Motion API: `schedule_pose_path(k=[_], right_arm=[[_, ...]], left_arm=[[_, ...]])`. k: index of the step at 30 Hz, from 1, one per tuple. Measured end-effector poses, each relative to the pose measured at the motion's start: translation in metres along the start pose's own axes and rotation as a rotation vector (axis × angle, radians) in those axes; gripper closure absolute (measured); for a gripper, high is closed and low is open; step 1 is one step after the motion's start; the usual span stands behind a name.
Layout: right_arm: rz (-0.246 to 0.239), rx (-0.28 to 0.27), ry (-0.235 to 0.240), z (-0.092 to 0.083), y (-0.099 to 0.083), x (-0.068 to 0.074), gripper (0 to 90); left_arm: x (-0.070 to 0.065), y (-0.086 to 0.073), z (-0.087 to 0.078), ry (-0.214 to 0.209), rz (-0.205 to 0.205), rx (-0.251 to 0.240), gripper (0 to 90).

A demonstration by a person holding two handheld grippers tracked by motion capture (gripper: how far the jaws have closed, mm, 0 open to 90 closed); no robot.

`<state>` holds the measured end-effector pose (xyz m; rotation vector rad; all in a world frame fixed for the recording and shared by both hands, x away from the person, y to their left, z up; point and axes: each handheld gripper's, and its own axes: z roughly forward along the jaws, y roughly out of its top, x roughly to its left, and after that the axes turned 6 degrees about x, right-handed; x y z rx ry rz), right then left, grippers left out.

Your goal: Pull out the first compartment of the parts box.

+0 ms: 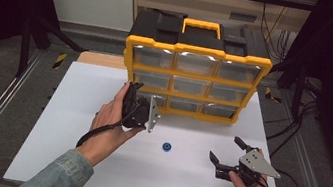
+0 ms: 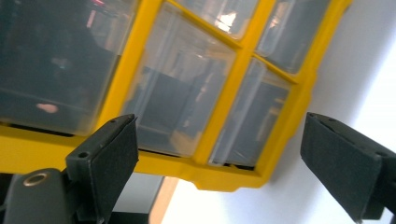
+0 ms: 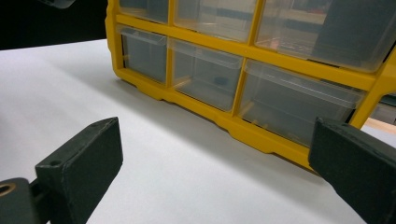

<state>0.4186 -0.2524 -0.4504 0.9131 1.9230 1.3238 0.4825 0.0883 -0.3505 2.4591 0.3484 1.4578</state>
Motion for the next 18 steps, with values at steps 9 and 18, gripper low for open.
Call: schedule_pose_path(k=[9,18], right_arm=[[0.000,0.000,0.000,0.0003,-0.0001,0.0001,3.5],[0.004,0.000,0.001,0.0000,-0.0003,0.0000,3.5]], left_arm=[[0.0017,0.0035,-0.0035,0.097,0.046,-0.008,11.7],[-0.0006,0.0098,-0.0061,0.187,0.086,-0.025,12.7]])
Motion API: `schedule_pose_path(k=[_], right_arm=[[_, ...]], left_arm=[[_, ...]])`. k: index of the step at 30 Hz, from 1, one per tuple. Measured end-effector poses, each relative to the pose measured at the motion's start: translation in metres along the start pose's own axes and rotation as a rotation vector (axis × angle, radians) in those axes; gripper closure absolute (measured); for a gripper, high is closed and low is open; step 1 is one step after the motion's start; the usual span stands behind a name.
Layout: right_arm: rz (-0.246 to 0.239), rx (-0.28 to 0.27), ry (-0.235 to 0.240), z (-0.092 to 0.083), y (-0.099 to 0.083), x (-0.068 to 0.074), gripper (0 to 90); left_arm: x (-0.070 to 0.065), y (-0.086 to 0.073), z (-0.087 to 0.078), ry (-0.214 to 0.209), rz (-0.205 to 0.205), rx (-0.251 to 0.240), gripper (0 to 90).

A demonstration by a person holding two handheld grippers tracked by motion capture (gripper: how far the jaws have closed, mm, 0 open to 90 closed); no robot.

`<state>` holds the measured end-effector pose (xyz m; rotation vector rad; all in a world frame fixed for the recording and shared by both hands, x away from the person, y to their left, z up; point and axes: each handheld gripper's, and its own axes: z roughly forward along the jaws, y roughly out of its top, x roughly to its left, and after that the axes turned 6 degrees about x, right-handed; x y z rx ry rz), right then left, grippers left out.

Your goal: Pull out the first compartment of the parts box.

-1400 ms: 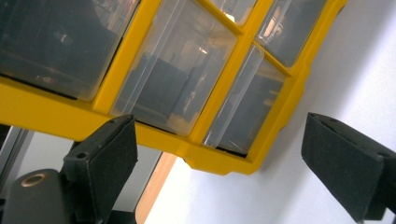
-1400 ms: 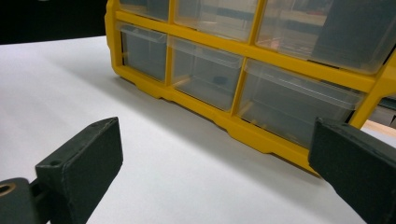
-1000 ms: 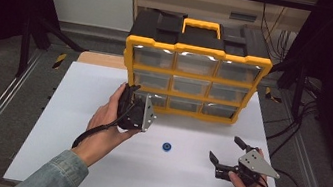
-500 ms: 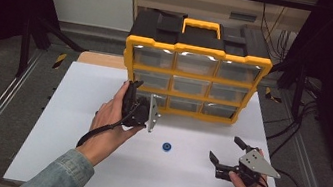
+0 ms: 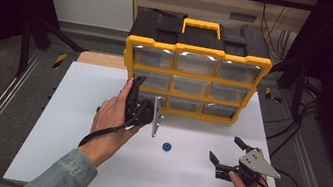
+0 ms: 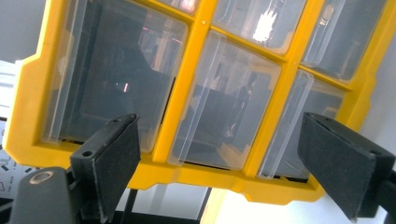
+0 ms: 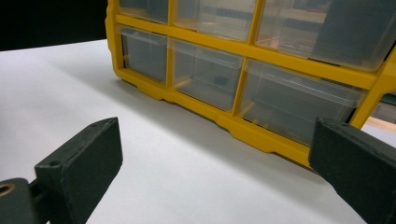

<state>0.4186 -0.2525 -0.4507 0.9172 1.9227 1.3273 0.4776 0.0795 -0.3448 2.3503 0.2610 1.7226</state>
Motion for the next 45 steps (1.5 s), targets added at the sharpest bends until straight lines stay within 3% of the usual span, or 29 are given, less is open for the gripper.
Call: schedule_pose_path(k=[5,11,17,28,45], right_arm=[[0.001,0.000,0.000,0.000,0.000,0.000,3.0],[0.002,0.001,0.000,0.000,0.000,0.000,3.0],[0.003,-0.001,0.002,0.000,0.000,0.000,2.9],[0.004,0.000,0.003,0.000,0.000,0.000,2.9],[0.007,0.001,0.006,0.000,0.000,0.001,2.8]], left_arm=[[0.000,0.001,0.000,0.007,-0.001,0.014,12.8],[0.004,0.001,0.002,0.053,-0.021,0.012,12.9],[0.008,0.004,0.003,0.096,0.004,0.007,13.6],[0.012,0.010,0.004,0.137,0.027,-0.002,15.0],[0.020,0.012,0.005,0.174,0.043,-0.036,24.7]])
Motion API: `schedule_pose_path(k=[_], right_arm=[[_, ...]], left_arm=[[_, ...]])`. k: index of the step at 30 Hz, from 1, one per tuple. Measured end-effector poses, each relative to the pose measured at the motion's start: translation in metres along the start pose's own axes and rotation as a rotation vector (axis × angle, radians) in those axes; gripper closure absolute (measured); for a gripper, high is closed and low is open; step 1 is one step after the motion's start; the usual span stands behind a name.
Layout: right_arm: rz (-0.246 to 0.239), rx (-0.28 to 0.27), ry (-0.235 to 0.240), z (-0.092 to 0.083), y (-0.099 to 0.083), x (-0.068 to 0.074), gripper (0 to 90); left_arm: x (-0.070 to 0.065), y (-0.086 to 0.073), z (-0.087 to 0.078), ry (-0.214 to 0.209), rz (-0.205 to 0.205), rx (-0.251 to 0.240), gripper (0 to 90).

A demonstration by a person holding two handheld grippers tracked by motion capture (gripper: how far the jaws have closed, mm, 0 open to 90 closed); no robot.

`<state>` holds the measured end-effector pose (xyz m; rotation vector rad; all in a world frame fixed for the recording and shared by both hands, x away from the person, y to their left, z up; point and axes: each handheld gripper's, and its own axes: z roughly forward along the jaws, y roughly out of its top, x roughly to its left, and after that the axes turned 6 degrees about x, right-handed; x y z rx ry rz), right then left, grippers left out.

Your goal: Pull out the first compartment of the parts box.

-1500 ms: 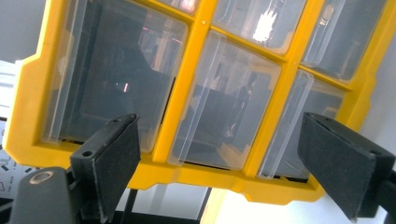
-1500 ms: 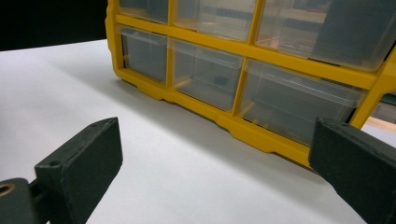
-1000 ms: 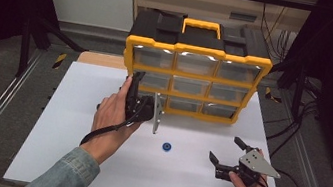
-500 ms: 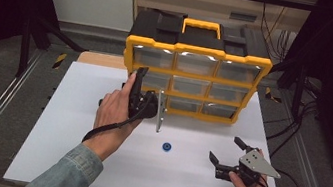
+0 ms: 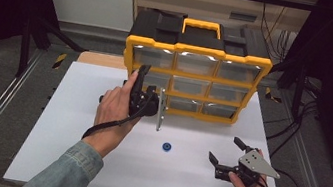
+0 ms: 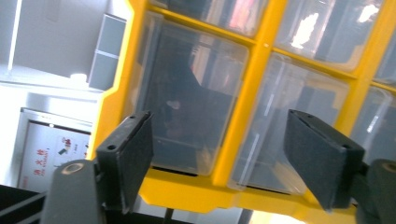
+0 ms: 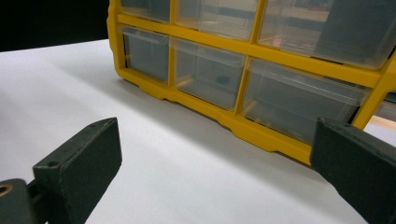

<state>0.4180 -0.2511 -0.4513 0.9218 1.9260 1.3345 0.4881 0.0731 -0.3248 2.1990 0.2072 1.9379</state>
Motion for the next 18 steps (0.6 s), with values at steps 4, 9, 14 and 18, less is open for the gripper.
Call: schedule_pose_path(k=[4,9,14,18], right_arm=[[0.000,0.003,-0.001,0.0002,-0.0003,-0.0003,2.8],[0.005,0.002,0.000,0.0000,-0.0003,0.0001,2.8],[0.006,0.005,0.000,0.0001,-0.0006,0.0000,2.8],[0.003,0.002,-0.002,-0.0001,-0.0006,-0.0004,2.8]], left_arm=[[0.0034,-0.0005,0.0000,0.002,-0.014,-0.023,30.4],[0.0060,-0.0016,-0.0017,0.021,0.005,-0.026,43.0],[0.0088,-0.0037,0.0001,0.050,0.015,-0.013,47.1],[0.0080,-0.0067,0.0015,0.063,0.042,-0.015,52.1]])
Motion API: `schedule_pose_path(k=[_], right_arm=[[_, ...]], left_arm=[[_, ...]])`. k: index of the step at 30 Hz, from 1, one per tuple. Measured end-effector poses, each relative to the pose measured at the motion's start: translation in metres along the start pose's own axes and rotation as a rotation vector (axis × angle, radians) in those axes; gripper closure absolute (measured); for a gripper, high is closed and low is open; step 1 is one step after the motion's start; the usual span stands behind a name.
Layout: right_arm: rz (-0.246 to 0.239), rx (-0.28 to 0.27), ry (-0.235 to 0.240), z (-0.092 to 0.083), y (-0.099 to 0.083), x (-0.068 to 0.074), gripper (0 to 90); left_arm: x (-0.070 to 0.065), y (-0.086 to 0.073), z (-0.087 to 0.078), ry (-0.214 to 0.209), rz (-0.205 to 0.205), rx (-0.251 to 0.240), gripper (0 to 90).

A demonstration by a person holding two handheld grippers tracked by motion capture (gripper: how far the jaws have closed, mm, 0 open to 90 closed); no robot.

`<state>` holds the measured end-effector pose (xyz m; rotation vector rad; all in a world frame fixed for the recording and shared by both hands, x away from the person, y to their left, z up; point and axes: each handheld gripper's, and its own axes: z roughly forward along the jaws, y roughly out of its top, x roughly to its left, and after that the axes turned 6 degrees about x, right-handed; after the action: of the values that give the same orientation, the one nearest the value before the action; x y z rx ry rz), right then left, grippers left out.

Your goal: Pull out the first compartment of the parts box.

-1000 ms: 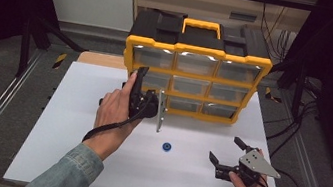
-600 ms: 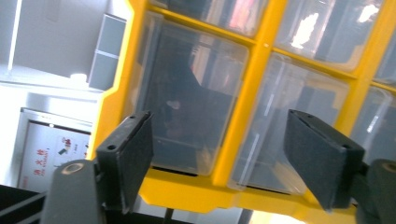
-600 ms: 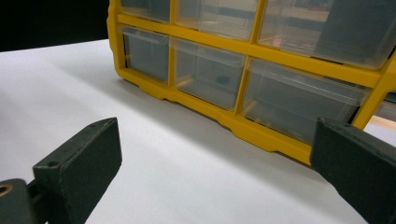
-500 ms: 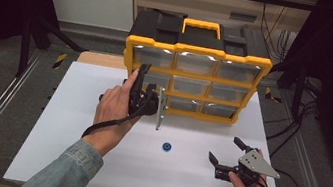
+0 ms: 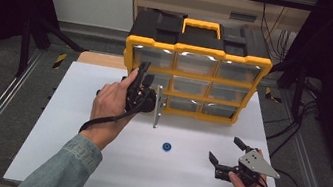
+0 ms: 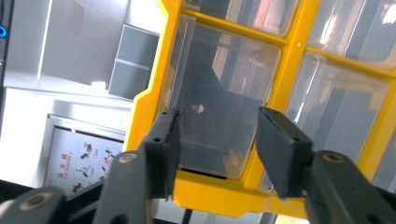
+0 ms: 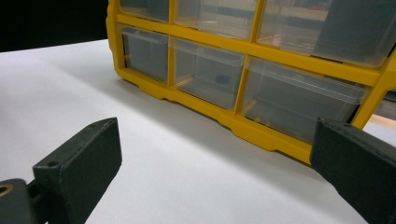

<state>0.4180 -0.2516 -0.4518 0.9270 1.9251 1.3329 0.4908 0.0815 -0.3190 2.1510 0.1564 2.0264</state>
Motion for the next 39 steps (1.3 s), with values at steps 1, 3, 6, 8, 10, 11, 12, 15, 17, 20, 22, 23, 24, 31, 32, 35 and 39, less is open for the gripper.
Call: schedule_pose_path(k=[1,3,6,8,10,11,12,15,17,20,22,23,24,31,32,35,39], right_arm=[[0.001,0.000,-0.001,0.000,0.000,0.000,2.8],[0.005,0.001,0.000,0.000,0.000,0.000,2.8],[0.001,0.000,-0.002,0.000,0.000,0.000,2.8],[0.002,0.002,-0.001,0.000,0.000,0.000,2.8],[0.002,0.002,-0.001,0.000,0.000,0.000,2.8],[0.004,0.003,-0.003,0.000,-0.001,0.000,2.8],[0.003,0.003,-0.003,0.000,-0.001,0.000,2.8],[0.005,0.002,-0.003,0.000,-0.001,0.000,2.8],[0.011,0.004,-0.003,0.000,-0.001,0.000,2.9],[0.005,-0.004,-0.006,-0.001,-0.001,0.000,2.9],[0.005,0.000,-0.005,-0.001,-0.001,0.000,3.0],[0.003,0.004,-0.006,0.000,-0.002,0.000,3.0],[0.005,0.005,-0.006,0.000,-0.002,0.000,3.0],[0.004,0.006,-0.006,0.000,-0.002,0.000,3.0],[0.006,0.007,-0.004,0.000,-0.002,0.001,3.0],[-0.008,0.010,-0.001,0.001,-0.001,0.002,3.0],[-0.005,0.005,-0.003,-0.001,-0.001,0.000,3.0]], left_arm=[[-0.001,-0.001,0.000,0.003,0.008,0.002,52.8],[-0.003,-0.002,0.001,0.009,0.018,0.004,55.0],[-0.004,-0.003,0.001,0.018,0.031,0.015,56.8],[-0.005,-0.003,0.001,0.018,0.029,0.017,57.5],[-0.006,-0.002,0.001,0.032,0.028,0.009,57.6],[-0.005,-0.002,0.001,0.036,0.027,0.008,57.9],[-0.005,-0.002,0.001,0.041,0.026,0.007,57.9],[-0.005,-0.002,0.002,0.058,0.031,0.010,58.4],[-0.006,-0.002,0.002,0.078,0.033,0.003,58.7],[-0.006,-0.003,0.003,0.102,0.021,-0.003,59.8],[-0.006,-0.004,0.004,0.106,0.019,-0.002,60.6],[-0.006,-0.003,0.004,0.107,0.020,0.004,61.0],[-0.006,-0.004,0.004,0.109,0.021,0.002,61.0],[-0.004,-0.005,0.007,0.144,0.025,0.014,65.6],[-0.004,-0.006,0.008,0.152,0.026,0.014,66.0],[-0.003,-0.006,0.010,0.161,0.021,0.014,67.6],[-0.002,-0.006,0.014,0.181,0.039,0.022,68.8]])
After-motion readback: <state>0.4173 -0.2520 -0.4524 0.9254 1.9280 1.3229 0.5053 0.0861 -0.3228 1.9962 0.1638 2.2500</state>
